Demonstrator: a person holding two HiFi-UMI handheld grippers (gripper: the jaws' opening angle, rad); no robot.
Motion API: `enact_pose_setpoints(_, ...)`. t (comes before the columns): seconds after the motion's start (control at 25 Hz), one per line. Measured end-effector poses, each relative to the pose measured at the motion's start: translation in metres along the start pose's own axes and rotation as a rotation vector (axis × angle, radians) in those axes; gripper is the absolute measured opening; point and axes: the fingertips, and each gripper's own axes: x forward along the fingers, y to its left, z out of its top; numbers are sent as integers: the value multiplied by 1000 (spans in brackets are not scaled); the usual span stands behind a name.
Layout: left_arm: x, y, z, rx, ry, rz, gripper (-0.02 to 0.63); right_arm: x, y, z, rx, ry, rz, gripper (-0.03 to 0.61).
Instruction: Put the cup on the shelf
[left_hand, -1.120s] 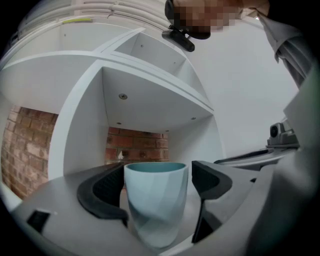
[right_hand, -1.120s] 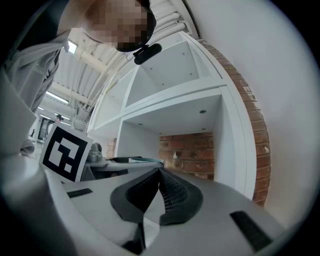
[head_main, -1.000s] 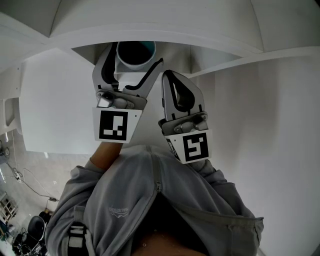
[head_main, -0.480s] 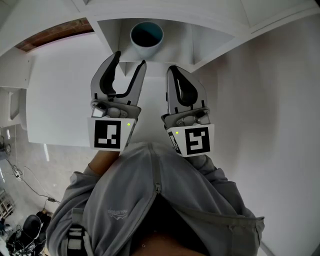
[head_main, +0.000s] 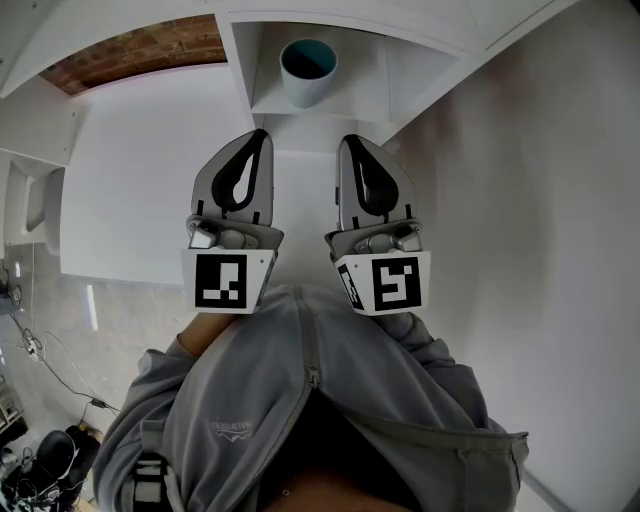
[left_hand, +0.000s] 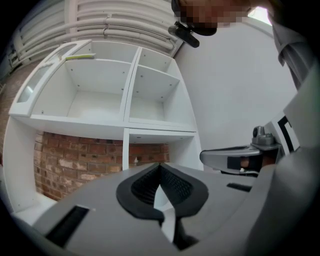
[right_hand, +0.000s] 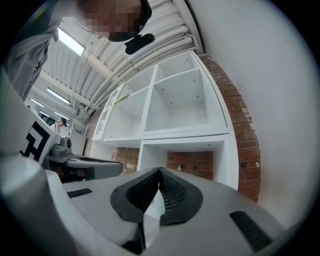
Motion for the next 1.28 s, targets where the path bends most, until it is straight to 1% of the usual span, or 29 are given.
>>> enact_pose_setpoints(0.24, -19, -2, -2, 16, 25, -4, 8, -16, 9, 4, -12, 4, -11, 28)
enact_pose_setpoints(0.64, -37, -12, -5, 31, 54, -39, 8, -35, 20, 1, -29, 30, -17, 28)
enact_pose_setpoints(0.8, -40, -12, -4, 32, 56, -42, 8, -36, 24, 0, -60, 48, -18, 28)
enact_pose_setpoints(1.28, -49, -25, -3, 34, 53, -61, 8, -47, 27, 2, -33, 38, -22, 28)
